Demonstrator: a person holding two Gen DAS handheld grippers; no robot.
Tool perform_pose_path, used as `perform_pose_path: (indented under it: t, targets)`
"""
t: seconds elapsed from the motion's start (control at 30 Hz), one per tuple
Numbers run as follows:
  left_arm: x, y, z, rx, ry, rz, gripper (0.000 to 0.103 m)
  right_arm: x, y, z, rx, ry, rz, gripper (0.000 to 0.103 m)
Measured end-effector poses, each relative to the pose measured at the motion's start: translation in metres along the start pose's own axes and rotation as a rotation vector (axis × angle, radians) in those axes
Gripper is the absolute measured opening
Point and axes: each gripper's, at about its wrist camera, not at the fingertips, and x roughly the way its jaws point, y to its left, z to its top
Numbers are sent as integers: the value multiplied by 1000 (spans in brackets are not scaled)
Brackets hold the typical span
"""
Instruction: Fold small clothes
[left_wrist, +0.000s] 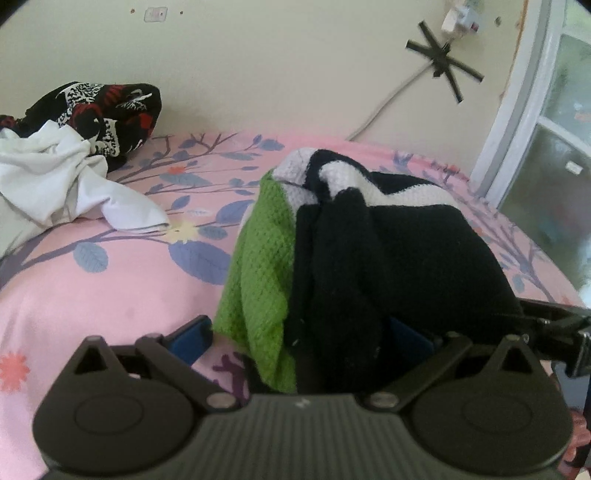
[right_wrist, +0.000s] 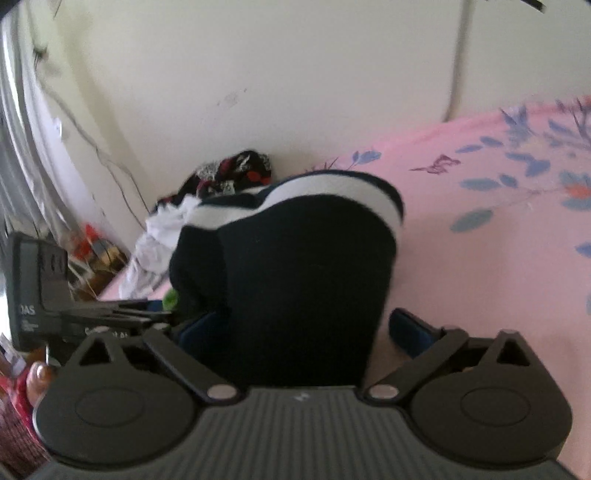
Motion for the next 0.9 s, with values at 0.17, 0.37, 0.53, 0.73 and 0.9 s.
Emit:
perform_pose_path:
  t: [0.17,0.37,0.53,0.73,0.9]
  targets:
    - [0,0,-1,10,-13,-10,103,2,-4,1,17,-9,11,97]
    - [0,1,-1,7,-15,-14,103,-2,-4,0,23,-22,10,97]
    - [-1,3,-2,0,-19,-18,103,-2,-4,-1,22,-24,9,97]
    - [-2,3,-3,-5,-21,-29,103,-5,-6,-2,35,-40,7,97]
    - [-3,5,-4,-10,-24,-37,103,-8,-9,-3,55,-53,5,97]
